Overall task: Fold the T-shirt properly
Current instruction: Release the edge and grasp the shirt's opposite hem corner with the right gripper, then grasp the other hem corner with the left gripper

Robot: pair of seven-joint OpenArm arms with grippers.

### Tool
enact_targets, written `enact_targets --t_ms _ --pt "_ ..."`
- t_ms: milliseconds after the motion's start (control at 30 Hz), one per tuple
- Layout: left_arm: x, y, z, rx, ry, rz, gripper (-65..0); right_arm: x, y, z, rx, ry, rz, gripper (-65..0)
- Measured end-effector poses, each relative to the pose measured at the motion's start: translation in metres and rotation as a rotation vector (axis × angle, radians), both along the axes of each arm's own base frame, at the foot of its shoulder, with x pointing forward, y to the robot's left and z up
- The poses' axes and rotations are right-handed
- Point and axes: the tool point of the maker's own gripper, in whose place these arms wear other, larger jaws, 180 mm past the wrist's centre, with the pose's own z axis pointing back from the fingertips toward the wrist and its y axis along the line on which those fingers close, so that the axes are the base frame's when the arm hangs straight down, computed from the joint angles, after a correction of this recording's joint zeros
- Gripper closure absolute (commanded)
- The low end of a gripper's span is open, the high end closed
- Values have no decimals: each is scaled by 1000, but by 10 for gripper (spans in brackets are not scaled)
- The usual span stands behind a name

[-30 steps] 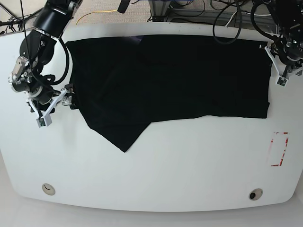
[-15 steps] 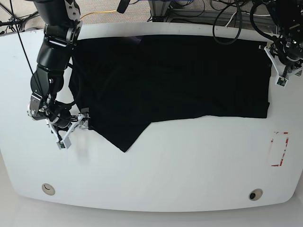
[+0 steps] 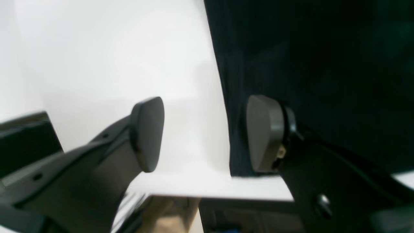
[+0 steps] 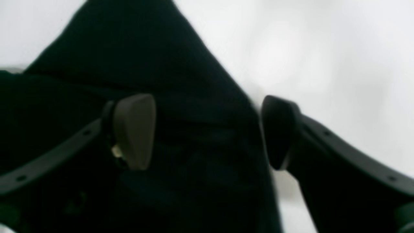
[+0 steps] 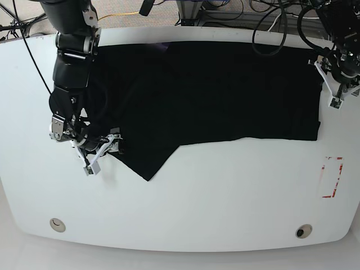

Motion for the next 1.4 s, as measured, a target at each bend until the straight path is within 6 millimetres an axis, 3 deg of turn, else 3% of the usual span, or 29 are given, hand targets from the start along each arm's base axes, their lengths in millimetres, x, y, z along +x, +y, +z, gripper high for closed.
enact_targets --t_ms 167,300,367,467,567,800,1200,1400 --pt "13 3 9 7 -34 9 -379 0 17 -2 27 4 15 -231" --pt "38 12 34 -4 -149 47 -388 2 24 -2 33 13 23 -44" --pt "46 21 44 2 -188 89 -421 2 25 -2 27 19 27 -5" --pt "60 22 45 -34 -213 115 -526 2 24 -3 28 20 27 0" --pt "77 14 41 -116 -254 176 -586 1 24 -3 26 23 27 0" --pt "105 8 21 -269 -269 303 -586 1 24 -4 24 25 27 0" --pt "132 -8 -27 -446 -238 351 -586 0 16 -4 15 26 19 0" --pt "141 -8 -20 -454 -257 346 -522 0 11 -4 8 25 14 0"
